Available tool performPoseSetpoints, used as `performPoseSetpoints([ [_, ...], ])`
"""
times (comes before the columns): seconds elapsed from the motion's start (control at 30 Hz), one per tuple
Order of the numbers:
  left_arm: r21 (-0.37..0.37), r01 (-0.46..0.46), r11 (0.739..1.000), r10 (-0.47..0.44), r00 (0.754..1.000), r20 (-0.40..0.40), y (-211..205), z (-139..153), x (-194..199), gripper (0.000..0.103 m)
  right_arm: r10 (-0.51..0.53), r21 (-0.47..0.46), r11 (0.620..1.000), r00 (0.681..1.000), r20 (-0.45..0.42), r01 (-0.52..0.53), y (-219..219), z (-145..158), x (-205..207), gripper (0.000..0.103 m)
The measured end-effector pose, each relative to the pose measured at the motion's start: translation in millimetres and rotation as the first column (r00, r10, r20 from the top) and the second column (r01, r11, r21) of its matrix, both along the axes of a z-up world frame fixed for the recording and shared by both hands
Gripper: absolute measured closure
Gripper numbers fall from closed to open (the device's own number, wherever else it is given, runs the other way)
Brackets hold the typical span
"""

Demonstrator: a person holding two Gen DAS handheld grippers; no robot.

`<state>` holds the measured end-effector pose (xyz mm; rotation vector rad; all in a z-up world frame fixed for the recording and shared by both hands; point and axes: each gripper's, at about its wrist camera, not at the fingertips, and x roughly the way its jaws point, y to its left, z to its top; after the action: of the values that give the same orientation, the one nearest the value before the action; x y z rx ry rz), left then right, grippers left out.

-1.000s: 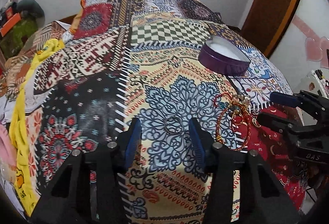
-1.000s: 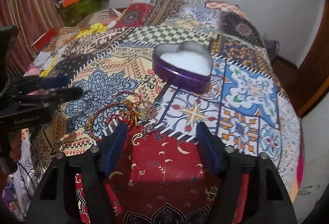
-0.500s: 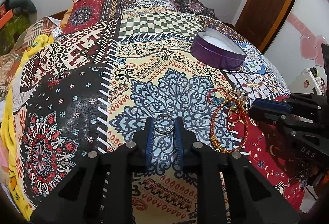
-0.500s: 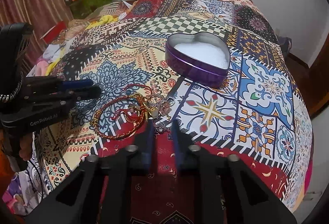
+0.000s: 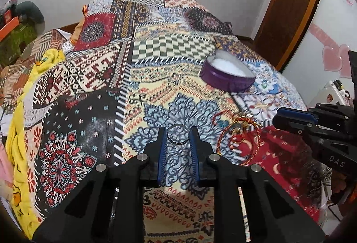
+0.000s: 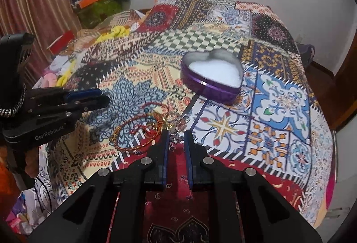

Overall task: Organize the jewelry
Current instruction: 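Grasp a silver ring with the left tool while the right tool grasps a silver earring, then carry the ring and earring into the heart tin and open both tools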

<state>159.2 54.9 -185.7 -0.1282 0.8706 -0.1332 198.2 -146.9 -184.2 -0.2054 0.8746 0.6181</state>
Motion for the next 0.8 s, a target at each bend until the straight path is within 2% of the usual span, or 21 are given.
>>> performPoseSetpoints([
  [0.43, 0.017, 0.027, 0.999, -0.029, 0.992, 0.124, -20, 46, 0, 0.084, -0.066, 0.080, 0.995, 0.992, 0.111, 0.057, -17, 46, 0, 0.091],
  [0.8, 0.037, 0.065, 0.997, -0.071, 0.977, 0.202, -36, 68, 28, 0.084, -0.104, 0.105, 0.991, 0.980, 0.168, 0.088, -26, 61, 17, 0.091],
])
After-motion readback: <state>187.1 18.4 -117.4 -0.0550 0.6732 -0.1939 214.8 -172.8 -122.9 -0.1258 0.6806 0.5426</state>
